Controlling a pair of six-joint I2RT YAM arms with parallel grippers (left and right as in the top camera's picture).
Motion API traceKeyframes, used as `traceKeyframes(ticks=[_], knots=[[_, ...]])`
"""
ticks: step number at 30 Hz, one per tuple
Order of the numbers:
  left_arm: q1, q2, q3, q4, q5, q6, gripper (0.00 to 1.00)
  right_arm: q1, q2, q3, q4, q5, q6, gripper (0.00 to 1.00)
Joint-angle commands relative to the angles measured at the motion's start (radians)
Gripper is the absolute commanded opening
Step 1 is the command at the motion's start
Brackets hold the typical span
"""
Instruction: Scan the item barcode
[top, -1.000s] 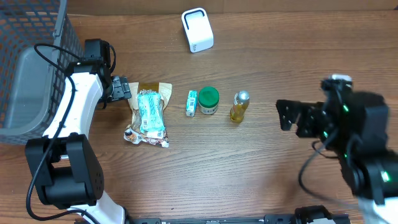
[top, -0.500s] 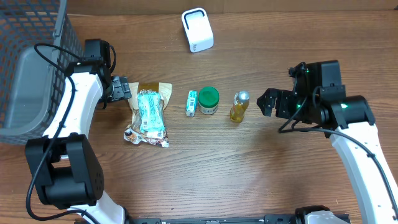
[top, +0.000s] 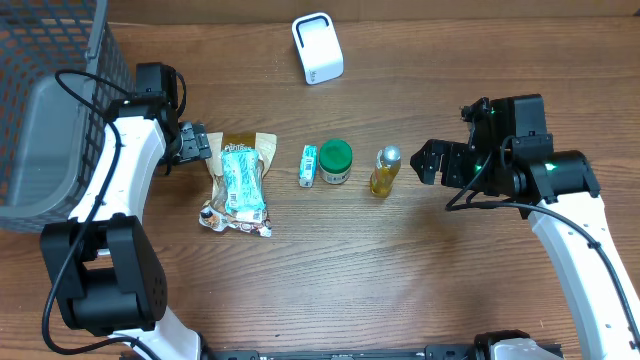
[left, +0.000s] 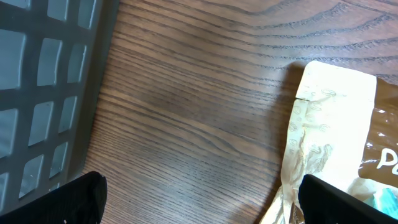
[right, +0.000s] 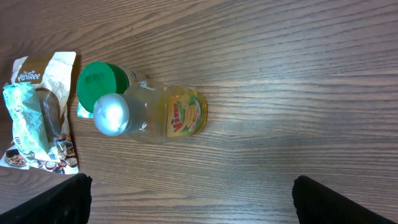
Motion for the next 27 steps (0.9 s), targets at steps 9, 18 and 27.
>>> traceKeyframes(ticks=[9,18,27], knots=[[0.002,-0.001,0.005,0.002,-0.013,0.004,1.0,-0.003,-0.008,0.016,-0.001,-0.009,0.003,1.0],[0.002,-0.001,0.005,0.002,-0.013,0.004,1.0,-0.003,-0.008,0.016,-0.023,-0.062,0.003,1.0],[0.002,-0.001,0.005,0.002,-0.013,0.004,0.99,-0.003,-0.008,0.016,-0.004,-0.061,0.003,1.0]])
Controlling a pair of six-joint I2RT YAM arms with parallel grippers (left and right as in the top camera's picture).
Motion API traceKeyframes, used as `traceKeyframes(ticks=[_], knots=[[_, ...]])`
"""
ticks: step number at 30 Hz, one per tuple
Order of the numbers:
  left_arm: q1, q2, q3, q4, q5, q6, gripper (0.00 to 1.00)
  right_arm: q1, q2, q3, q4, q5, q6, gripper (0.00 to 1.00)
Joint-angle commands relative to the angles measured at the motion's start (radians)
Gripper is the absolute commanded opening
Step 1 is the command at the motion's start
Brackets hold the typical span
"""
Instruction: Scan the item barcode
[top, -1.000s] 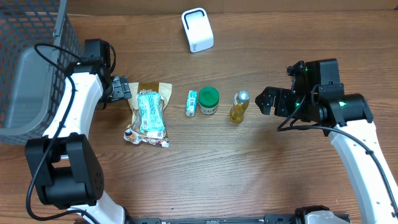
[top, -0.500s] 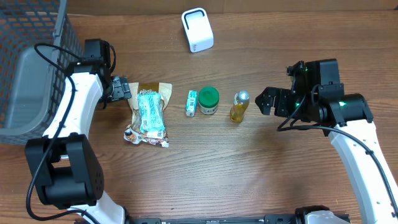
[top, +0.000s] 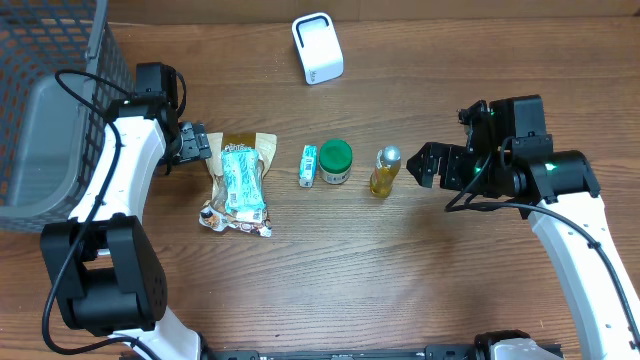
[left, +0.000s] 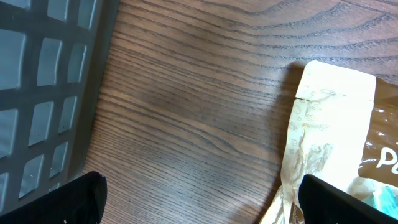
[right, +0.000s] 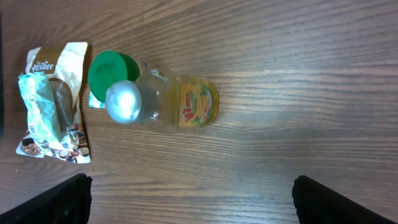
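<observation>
A white barcode scanner (top: 317, 48) stands at the back of the table. In a row at mid-table lie a snack bag (top: 238, 183), a small teal box (top: 309, 165), a green-lidded jar (top: 336, 161) and a yellow bottle (top: 384, 170) with a silver cap. My left gripper (top: 193, 145) is open just left of the bag's top edge (left: 336, 124), holding nothing. My right gripper (top: 428, 163) is open a short way right of the bottle (right: 161, 106), with only bare wood between its fingers.
A grey mesh basket (top: 45, 100) fills the far left corner, close beside my left arm; its wall (left: 43, 74) shows in the left wrist view. The wooden table (top: 400, 280) stretches in front of the row of items.
My right gripper has shifted slightly left toward the bottle; the bottle and bag sit further right and lower in its wrist view. The left arm and all items have not moved.
</observation>
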Motion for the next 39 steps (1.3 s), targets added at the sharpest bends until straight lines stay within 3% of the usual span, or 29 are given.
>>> traceKeyframes(ticks=[1,39], knots=[[0.002,-0.001,0.005,0.002,-0.013,0.004,1.0,-0.003,-0.008,0.015,0.017,-0.012,0.003,1.0],[0.002,-0.001,0.005,0.002,-0.013,0.004,1.0,-0.003,-0.008,0.015,0.057,-0.013,0.003,1.0]])
